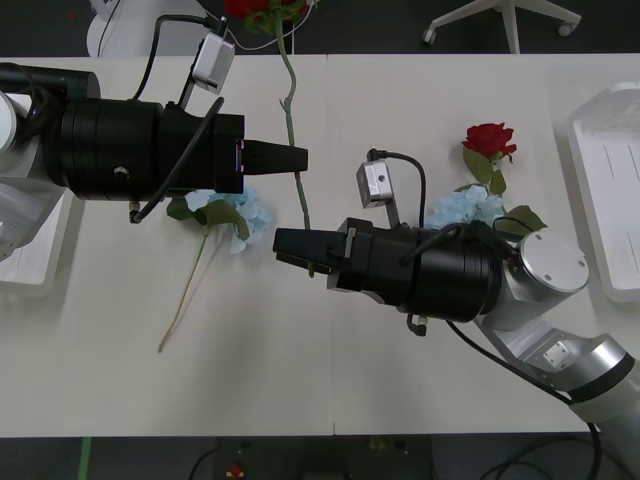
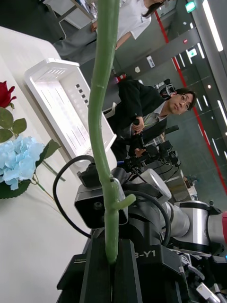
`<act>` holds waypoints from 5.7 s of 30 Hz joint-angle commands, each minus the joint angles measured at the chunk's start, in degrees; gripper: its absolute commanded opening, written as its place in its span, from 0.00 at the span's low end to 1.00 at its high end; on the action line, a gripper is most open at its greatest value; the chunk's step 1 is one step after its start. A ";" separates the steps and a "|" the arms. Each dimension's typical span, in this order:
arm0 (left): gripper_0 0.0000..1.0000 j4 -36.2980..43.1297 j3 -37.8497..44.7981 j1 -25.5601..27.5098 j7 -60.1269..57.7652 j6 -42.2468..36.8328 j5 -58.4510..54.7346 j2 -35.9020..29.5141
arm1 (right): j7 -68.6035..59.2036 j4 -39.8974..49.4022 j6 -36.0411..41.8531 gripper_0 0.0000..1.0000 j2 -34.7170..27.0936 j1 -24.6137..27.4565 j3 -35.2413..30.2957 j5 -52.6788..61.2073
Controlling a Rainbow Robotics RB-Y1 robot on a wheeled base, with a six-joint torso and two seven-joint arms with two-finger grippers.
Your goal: Put the red flowers into the right box and the blue flowers into the left box
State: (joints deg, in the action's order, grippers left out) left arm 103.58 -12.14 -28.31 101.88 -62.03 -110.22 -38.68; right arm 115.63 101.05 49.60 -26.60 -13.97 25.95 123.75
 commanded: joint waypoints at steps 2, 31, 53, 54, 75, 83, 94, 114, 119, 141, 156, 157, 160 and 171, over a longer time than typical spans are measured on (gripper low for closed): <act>0.00 1.80 -0.17 0.27 2.18 0.33 -0.78 -1.92 | -2.95 2.57 -1.52 0.94 3.22 -0.44 0.68 -0.88; 0.00 1.80 -0.17 0.27 2.18 0.33 -0.78 -1.92 | -5.42 2.57 -6.79 0.06 4.80 -2.73 3.67 -0.88; 1.00 1.80 -0.17 0.27 2.18 0.33 -0.78 -1.92 | -6.03 2.57 -6.79 0.00 4.18 -3.08 3.50 -0.88; 1.00 1.80 -0.17 0.27 2.18 0.33 -0.78 -1.92 | -6.12 2.57 -6.79 0.00 4.01 -3.08 3.41 -0.97; 1.00 1.89 4.14 4.14 3.50 4.46 1.15 -4.65 | -29.41 2.57 6.83 0.00 -12.08 -5.27 -16.19 -28.21; 1.00 -1.36 9.68 4.93 4.64 -1.60 10.29 -12.30 | -32.31 1.78 21.68 0.00 -21.66 -5.54 -26.91 -43.86; 1.00 -6.55 16.27 4.93 1.13 -20.06 21.89 -16.43 | -30.20 -7.53 30.74 0.00 -34.84 -5.54 -36.05 -59.33; 1.00 3.91 8.36 4.84 -13.55 -31.84 45.01 -17.48 | -15.26 -27.48 27.66 0.00 -35.72 -6.51 -36.49 -89.03; 1.00 3.91 -0.52 4.76 -21.20 -23.40 50.99 -17.57 | -16.14 -28.36 25.55 0.00 -33.52 -7.03 -33.33 -94.22; 1.00 -15.34 -26.09 -10.36 -34.29 -8.81 65.58 -7.64 | -15.70 -41.02 17.90 0.77 -31.67 -15.12 -24.37 -91.58; 1.00 -17.97 -31.63 -11.68 -35.35 -5.03 65.66 -6.49 | -20.62 -41.02 32.05 0.88 -30.18 -31.73 -16.81 -73.21; 1.00 -17.97 -31.89 -11.59 -35.52 -5.03 65.66 -6.49 | -22.12 -41.02 30.91 0.88 -29.57 -32.52 -15.49 -72.33; 0.93 -17.97 -32.60 -11.68 -35.96 -5.03 65.66 -6.58 | -24.84 -41.02 28.71 0.88 -27.98 -34.28 -11.89 -71.63; 0.00 -18.06 -35.50 -11.59 -37.72 -2.22 68.04 -6.58 | -26.77 -49.72 18.78 0.89 -16.73 -39.90 -4.50 -70.75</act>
State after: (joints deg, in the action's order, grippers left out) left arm 85.45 -46.31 -37.53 67.99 -65.74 -42.99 -45.53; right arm 89.96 53.38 70.08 -46.44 -49.82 20.05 52.30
